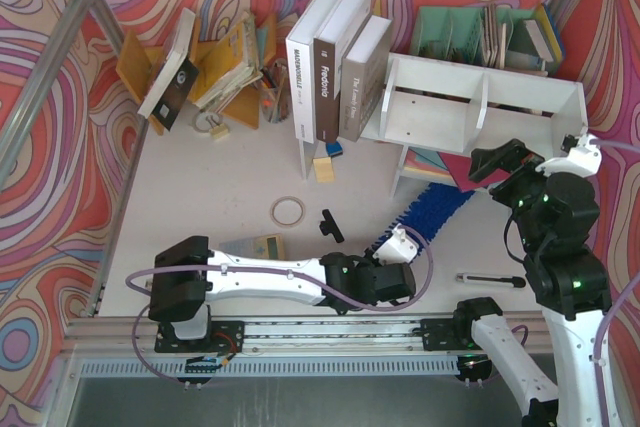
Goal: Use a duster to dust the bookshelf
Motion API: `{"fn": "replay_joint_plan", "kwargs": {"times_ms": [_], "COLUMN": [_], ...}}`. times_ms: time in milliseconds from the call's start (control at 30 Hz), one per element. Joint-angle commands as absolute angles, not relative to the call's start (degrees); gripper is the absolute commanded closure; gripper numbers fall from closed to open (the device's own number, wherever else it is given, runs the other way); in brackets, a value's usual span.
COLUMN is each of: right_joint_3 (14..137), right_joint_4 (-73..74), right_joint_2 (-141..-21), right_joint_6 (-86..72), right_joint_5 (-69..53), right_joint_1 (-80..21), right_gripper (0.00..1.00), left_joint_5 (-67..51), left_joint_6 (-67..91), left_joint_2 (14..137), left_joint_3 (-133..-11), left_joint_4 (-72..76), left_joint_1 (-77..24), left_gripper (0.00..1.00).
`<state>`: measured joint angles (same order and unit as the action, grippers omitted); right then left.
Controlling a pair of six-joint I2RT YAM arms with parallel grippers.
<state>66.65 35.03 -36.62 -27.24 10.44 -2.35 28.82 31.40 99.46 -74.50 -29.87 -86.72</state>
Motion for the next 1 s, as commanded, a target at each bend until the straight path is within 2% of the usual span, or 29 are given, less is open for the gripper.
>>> {"fn": "replay_joint_plan", "kwargs": {"times_ms": [0, 467, 967], "right_joint_3": [66.45, 66.53, 66.51], "right_joint_4": [34.26, 34.46, 34.04], "right_joint_2": [-35.77, -35.63, -35.98], "right_joint_6": [-26.78, -26.45, -26.67], "right_joint_5": [10.68, 11.0, 10.78], "right_joint_1": [-2.45, -2.44, -2.46], "right_gripper": [0.01, 0.01, 0.01], "left_joint_5": [30.05, 21.68, 19.38], "left_joint_6": [29.25, 22.16, 26.44], "left_joint_2": [100.49, 110.01, 111.86], "left_joint_3": [-77.86, -89.32, -83.82], "left_joint_4": [-26.07, -27.37, -27.15], "left_joint_1": [-86.75, -86.92, -84.55], "left_gripper": [1.0, 1.0, 1.0]}}
